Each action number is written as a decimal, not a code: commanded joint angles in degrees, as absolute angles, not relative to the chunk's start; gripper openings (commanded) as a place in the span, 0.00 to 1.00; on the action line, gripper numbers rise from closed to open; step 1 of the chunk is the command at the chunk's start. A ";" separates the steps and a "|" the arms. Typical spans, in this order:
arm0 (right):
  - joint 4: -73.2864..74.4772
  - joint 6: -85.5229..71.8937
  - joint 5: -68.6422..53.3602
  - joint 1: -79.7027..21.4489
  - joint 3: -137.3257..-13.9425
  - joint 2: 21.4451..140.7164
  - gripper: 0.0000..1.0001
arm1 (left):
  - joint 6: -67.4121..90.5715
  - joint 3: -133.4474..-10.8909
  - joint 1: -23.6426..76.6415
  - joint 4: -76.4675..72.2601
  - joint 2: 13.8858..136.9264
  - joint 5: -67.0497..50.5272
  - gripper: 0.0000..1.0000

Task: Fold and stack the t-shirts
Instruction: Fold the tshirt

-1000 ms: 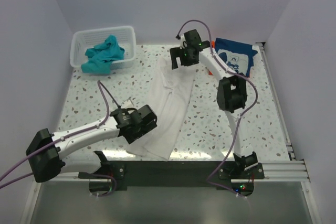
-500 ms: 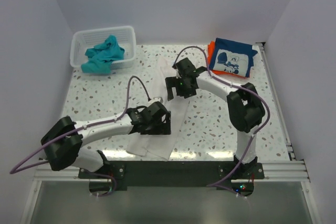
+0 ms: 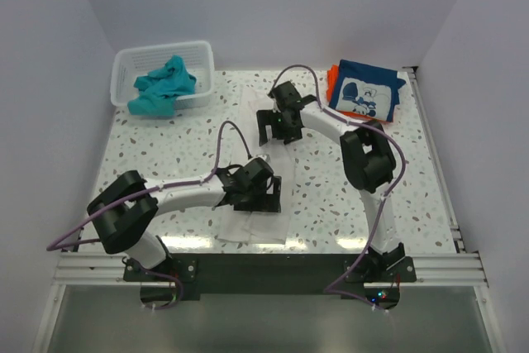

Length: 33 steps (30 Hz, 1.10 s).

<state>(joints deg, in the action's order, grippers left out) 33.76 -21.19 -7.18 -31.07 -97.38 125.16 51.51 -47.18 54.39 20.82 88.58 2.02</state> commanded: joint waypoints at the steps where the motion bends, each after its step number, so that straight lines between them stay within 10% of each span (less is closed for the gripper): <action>1: 33.93 -19.43 -8.43 -28.40 -100.63 129.63 0.99 | 51.42 -48.33 54.49 17.40 93.51 -1.58 1.00; 15: 39.30 -14.33 -17.57 -26.72 -111.10 121.15 0.99 | 49.74 -49.76 54.84 20.92 75.01 1.49 1.00; 27: 33.40 -23.62 -0.22 -34.88 -69.20 84.84 0.99 | 63.71 -35.36 54.67 37.18 59.96 11.69 1.00; 33: 37.52 -31.02 9.40 -45.69 -54.06 75.68 0.95 | 65.74 -29.10 54.32 32.79 57.12 10.90 0.83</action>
